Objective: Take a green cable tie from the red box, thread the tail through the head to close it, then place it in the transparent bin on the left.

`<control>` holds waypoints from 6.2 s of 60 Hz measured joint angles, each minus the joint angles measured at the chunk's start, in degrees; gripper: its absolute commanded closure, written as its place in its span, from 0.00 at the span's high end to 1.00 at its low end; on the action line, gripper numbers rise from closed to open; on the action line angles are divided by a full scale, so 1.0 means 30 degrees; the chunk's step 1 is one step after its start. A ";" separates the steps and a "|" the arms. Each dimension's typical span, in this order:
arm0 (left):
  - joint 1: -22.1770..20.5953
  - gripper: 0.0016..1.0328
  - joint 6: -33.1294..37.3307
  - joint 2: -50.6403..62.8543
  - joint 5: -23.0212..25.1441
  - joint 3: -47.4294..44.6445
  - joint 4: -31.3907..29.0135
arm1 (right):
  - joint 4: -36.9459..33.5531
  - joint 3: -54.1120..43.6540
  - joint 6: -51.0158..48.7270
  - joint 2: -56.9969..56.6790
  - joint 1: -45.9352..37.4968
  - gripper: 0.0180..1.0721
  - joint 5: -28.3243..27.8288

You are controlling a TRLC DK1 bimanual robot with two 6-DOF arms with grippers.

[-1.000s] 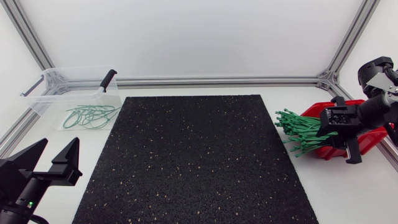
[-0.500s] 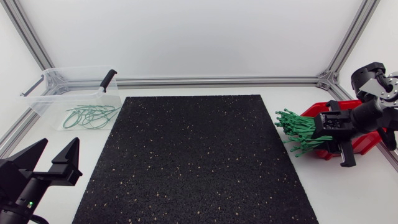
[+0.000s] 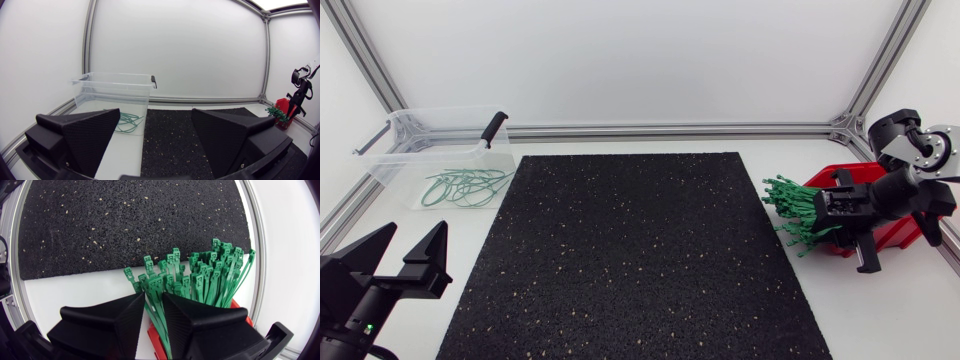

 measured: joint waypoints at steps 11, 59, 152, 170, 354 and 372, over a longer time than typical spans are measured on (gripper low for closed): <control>0.0000 0.96 0.0000 0.0109 0.0000 0.0000 0.0000 | -0.0211 -0.0291 -0.0080 -0.0590 -0.0277 0.19 0.0051; 0.0000 0.96 0.0000 0.0168 0.0000 0.0000 0.0000 | -0.1858 0.1035 -0.0444 -0.2244 -0.1384 0.15 -0.1239; 0.0000 0.96 0.0000 0.0357 0.0000 0.0000 0.0000 | -0.2769 0.3526 0.4146 -0.3308 -0.0044 0.05 -0.2885; 0.0000 0.96 0.0000 0.0357 0.0007 0.0000 0.0000 | -0.4896 0.8590 0.7031 -0.3636 -0.0758 0.05 -0.6856; -0.1362 0.96 0.0102 0.0044 0.1209 0.0000 0.0240 | 0.1464 0.6710 3.0432 -0.1814 1.8884 0.05 0.6149; -0.0976 0.96 -0.0051 0.5530 0.3213 0.2419 0.0372 | 0.1698 0.6710 3.1022 -0.2055 1.8892 0.05 0.6688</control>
